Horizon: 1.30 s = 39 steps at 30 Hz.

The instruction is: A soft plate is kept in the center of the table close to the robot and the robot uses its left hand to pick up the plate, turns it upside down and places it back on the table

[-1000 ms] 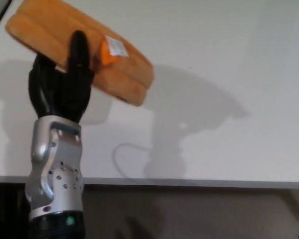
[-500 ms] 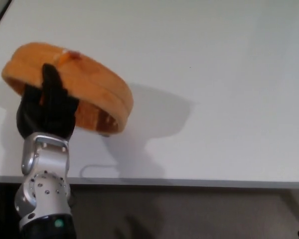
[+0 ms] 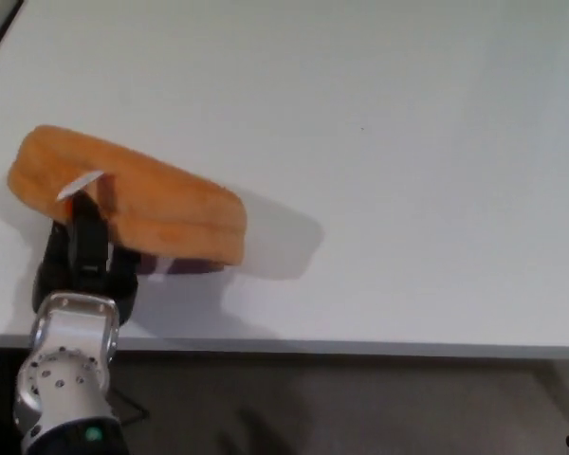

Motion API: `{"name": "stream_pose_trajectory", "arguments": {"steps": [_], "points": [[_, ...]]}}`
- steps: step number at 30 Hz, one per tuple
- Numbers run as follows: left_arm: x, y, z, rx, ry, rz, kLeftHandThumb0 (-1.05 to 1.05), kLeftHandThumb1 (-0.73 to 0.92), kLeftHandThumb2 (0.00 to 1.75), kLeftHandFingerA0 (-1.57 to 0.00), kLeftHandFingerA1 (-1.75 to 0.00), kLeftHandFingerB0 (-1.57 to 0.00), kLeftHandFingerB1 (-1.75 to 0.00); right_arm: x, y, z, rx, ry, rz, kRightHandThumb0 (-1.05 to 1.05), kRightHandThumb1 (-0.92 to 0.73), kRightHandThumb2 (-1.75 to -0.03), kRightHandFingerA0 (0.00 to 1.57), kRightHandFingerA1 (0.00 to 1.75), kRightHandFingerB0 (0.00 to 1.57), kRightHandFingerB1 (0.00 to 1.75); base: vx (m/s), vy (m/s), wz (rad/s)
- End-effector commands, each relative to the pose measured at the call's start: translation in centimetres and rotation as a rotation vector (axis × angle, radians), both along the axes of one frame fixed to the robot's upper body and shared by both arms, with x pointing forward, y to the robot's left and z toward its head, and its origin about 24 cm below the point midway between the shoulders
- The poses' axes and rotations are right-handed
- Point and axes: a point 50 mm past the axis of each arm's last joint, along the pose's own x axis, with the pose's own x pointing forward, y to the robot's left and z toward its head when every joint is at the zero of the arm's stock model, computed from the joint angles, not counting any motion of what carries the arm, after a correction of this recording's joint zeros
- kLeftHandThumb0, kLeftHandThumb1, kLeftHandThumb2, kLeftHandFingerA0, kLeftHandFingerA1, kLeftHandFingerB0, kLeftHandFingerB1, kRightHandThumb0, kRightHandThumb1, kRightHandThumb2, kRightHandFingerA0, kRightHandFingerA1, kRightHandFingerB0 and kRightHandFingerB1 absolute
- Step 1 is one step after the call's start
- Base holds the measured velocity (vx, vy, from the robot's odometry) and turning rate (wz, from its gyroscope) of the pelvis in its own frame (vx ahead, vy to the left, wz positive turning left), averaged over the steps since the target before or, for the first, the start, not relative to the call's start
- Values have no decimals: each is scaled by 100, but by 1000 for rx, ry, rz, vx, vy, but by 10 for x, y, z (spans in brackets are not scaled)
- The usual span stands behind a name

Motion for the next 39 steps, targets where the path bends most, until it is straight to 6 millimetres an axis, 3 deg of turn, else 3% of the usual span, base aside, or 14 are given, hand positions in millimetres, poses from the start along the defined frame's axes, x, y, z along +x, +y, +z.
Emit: {"name": "stream_pose_trajectory", "arguments": {"steps": [1, 2, 3, 7, 8, 9, 15, 17, 19, 28, 33, 34, 35, 39], "points": [[-20, 7, -30, -157, 331, -86, -26, 69, 61, -102, -175, -64, -130, 0, -8, 2, -6, 7, -44, -78, -88, -67, 49, 42, 28, 32, 0, 0, 0], [-21, 9, -31, -145, 335, -87, -26, 69, 61, -102, -175, -64, -130, 0, -8, 2, -8, 8, -45, -78, -88, -67, 49, 42, 28, 32, 0, 0, 0], [-25, 13, -34, -134, 342, -88, -37, 52, 87, -126, -145, -50, -66, 0, -8, 2, -7, 9, -44, -78, -88, -67, 49, 42, 28, 33, 0, 0, 0], [-35, 24, -43, -36, 396, -126, -35, 50, 84, -128, -147, -41, -58, 1, -6, 1, -12, 3, -43, -78, -89, -67, 50, 43, 28, 33, 0, 0, 0], [-37, 24, -44, -20, 406, -134, -24, 64, 67, -101, -175, -45, -49, 1, -6, 1, -11, 5, -43, -78, -88, -67, 50, 42, 28, 33, 0, 0, 0], [-39, 25, -46, -1, 421, -145, -34, 46, 84, -126, -144, -37, -57, 1, -6, 1, -8, 6, -42, -78, -88, -67, 49, 42, 28, 33, 0, 0, 0], [-50, 26, -59, 67, 474, -217, -27, 69, 60, -100, -175, -56, -53, 0, -8, 2, -16, 4, -41, -78, -89, -67, 49, 43, 28, 34, 0, 0, 0], [-50, 22, -61, 71, 461, -242, -39, 55, 89, -124, -143, -47, -62, 2, -6, 1, -3, 3, -42, -79, -88, -67, 49, 43, 29, 34, 0, 0, 0], [-48, 18, -59, 63, 468, -250, -27, 66, 67, -99, -175, -54, -56, 3, -6, 1, -5, 4, -44, -79, -88, -67, 49, 43, 28, 34, 0, 0, 0], [-37, -8, -53, 64, 434, -352, -24, 66, 62, -97, -175, -40, -42, 4, -8, 3, -11, 2, -47, -79, -88, -67, 49, 43, 29, 34, 0, 0, 0], [-29, -27, -40, 11, 347, -434, -24, 66, 60, -99, -175, -63, -94, 4, -8, 4, -24, -1, -35, -78, -89, -67, 48, 44, 27, 35, 0, 0, 0], [-26, -34, -34, 11, 326, -451, -32, 49, 87, -126, -145, -68, -107, 4, -8, 4, -17, -3, -36, -78, -88, -67, 49, 44, 28, 34, 0, 0, 0], [-24, -38, -30, 15, 315, -464, -25, 66, 60, -97, -175, -63, -129, 4, -8, 4, -12, -2, -38, -78, -88, -67, 49, 43, 28, 34, 0, 0, 0], [-13, -53, -13, 51, 263, -549, -30, 68, 61, -97, -175, -61, -151, 5, -8, 3, -3, 1, -45, -78, -88, -67, 48, 43, 28, 34, 0, 0, 0]]}}
